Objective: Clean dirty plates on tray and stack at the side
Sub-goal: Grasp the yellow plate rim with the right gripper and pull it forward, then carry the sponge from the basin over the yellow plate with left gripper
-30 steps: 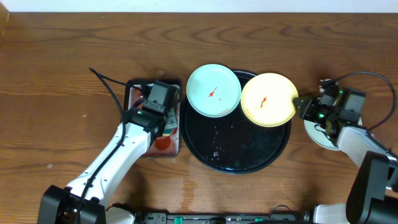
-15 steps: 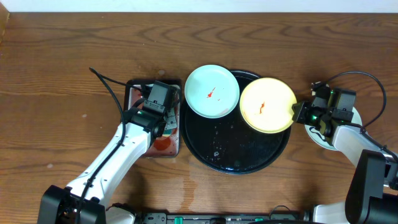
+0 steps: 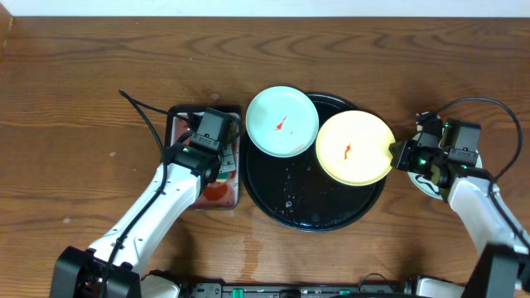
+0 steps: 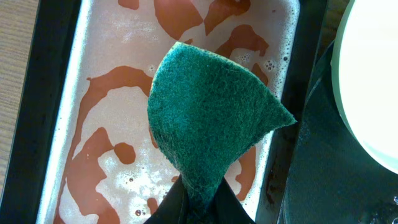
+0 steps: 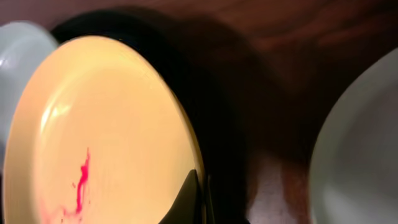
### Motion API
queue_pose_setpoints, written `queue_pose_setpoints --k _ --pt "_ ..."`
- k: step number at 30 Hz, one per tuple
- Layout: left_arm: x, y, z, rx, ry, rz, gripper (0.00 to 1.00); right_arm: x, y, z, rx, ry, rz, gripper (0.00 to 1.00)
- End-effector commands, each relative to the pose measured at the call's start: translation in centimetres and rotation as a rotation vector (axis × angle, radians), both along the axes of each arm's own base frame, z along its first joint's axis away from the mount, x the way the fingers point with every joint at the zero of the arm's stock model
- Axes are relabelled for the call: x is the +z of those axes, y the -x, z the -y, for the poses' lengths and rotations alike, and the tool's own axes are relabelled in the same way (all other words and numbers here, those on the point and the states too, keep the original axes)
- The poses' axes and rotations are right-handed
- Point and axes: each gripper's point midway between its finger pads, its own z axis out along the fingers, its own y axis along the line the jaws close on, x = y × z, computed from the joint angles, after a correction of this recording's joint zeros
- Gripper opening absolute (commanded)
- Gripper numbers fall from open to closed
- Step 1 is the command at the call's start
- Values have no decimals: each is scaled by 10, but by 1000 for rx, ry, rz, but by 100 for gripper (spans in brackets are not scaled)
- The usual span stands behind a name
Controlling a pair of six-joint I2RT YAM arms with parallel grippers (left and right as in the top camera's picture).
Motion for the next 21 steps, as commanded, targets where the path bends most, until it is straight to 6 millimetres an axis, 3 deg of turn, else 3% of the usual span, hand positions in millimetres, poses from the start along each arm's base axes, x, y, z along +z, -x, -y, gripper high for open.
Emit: queue_pose_setpoints --k 1,9,21 --pt "-2 4 9 -37 48 -18 8 14 13 -28 107 -3 8 1" --pt "3 9 63 -183 232 -26 8 -17 51 -54 192 71 -165 1" --pt "16 41 164 -470 299 54 8 -33 67 -68 259 158 -195 1"
